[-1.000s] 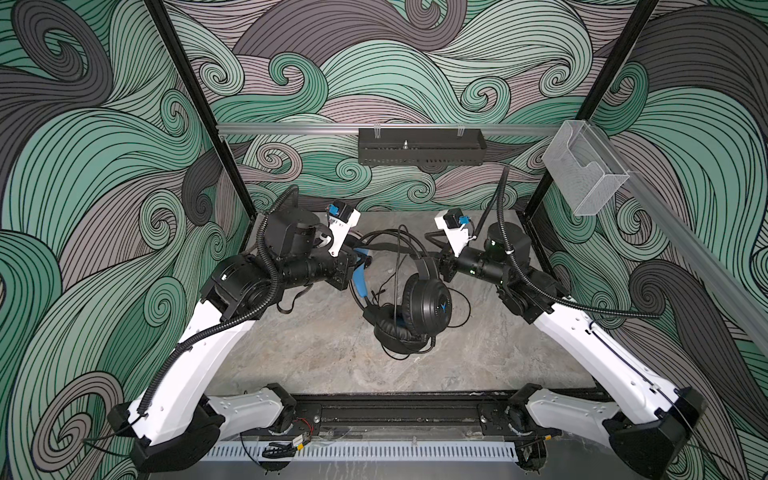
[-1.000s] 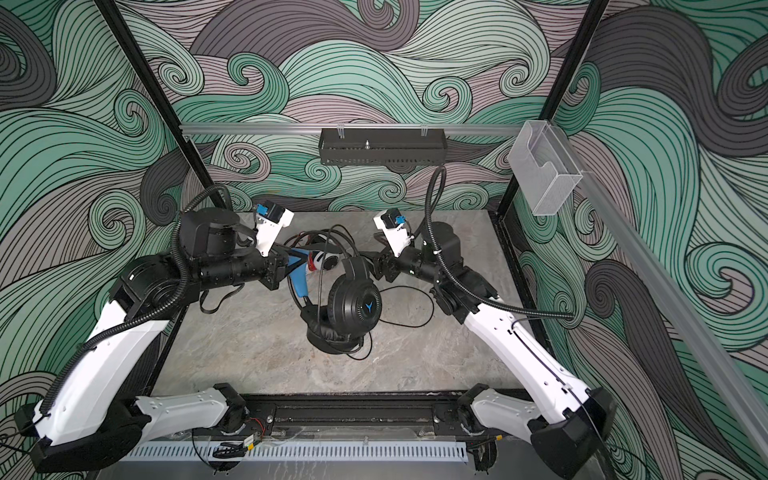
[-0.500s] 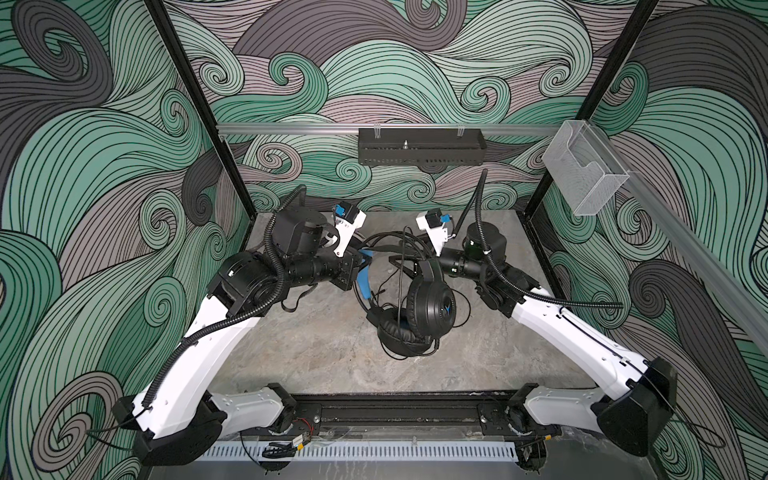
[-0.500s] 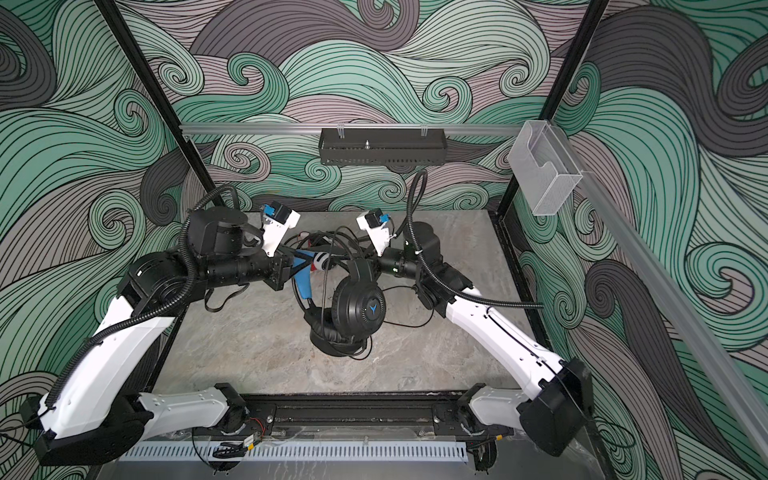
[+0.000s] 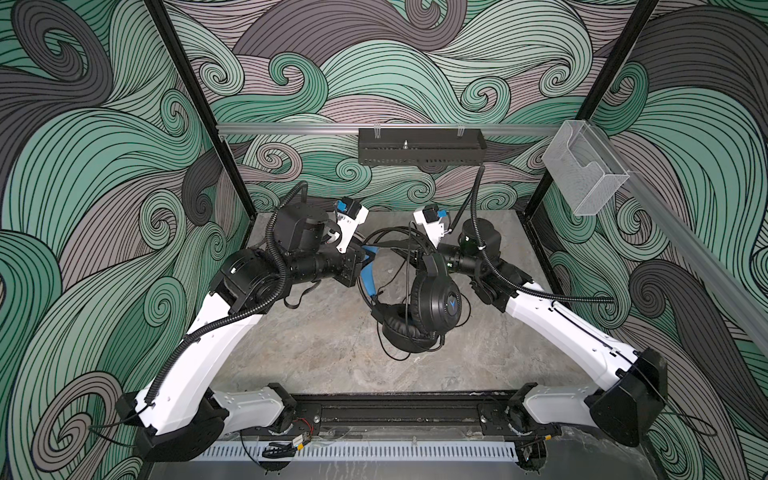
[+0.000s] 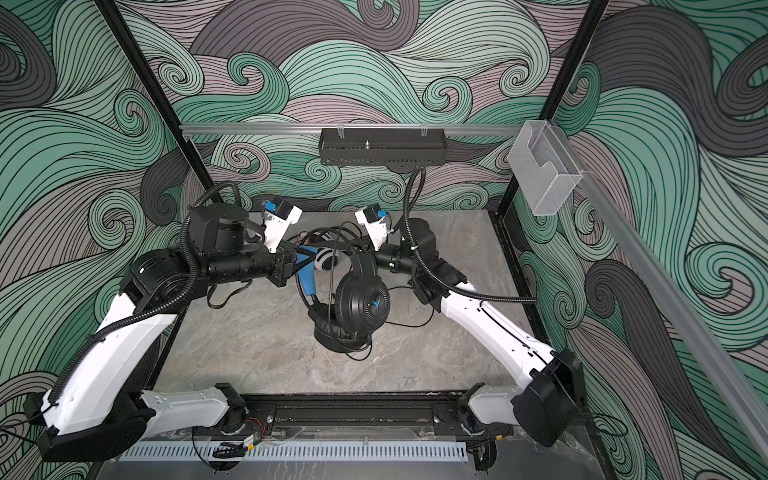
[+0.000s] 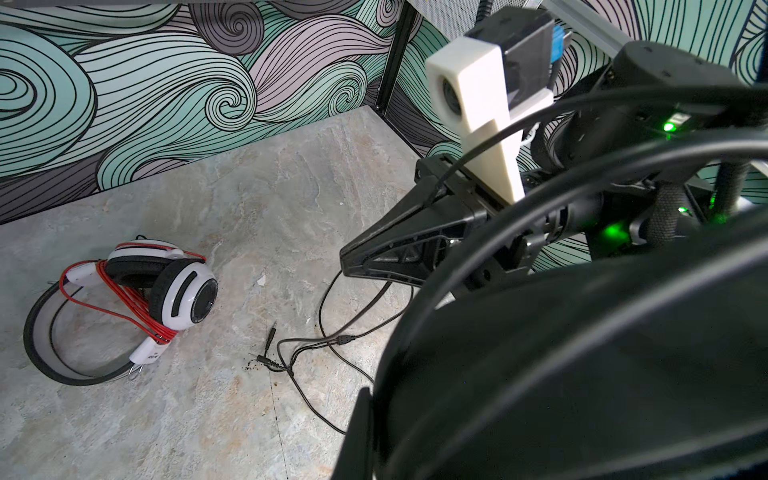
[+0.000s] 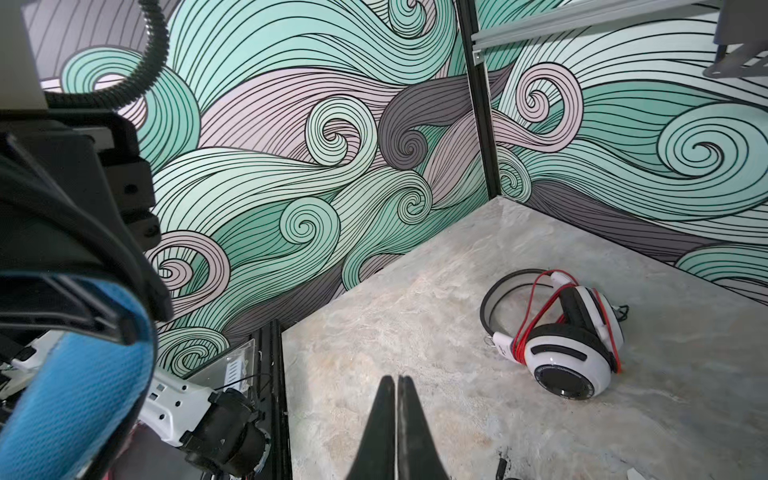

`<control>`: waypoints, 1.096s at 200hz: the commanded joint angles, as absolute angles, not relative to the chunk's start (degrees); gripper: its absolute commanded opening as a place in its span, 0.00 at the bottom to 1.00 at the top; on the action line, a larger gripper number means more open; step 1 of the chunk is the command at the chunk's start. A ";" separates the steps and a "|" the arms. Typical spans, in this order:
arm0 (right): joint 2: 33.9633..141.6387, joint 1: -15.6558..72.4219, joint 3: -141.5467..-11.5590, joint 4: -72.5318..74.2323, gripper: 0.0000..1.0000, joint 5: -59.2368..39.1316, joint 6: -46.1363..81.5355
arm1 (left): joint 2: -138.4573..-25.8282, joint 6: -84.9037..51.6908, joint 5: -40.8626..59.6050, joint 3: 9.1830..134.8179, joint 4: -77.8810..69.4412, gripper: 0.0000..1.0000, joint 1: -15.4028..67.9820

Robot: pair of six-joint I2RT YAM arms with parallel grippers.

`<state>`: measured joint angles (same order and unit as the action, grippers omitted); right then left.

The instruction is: Wrap the headphones

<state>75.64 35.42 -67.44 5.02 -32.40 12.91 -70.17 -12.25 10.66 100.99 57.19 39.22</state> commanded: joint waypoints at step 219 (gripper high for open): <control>76.46 32.76 -66.85 12.09 0.49 -31.93 19.89 | -70.70 -22.59 14.68 103.59 37.37 0.00 40.08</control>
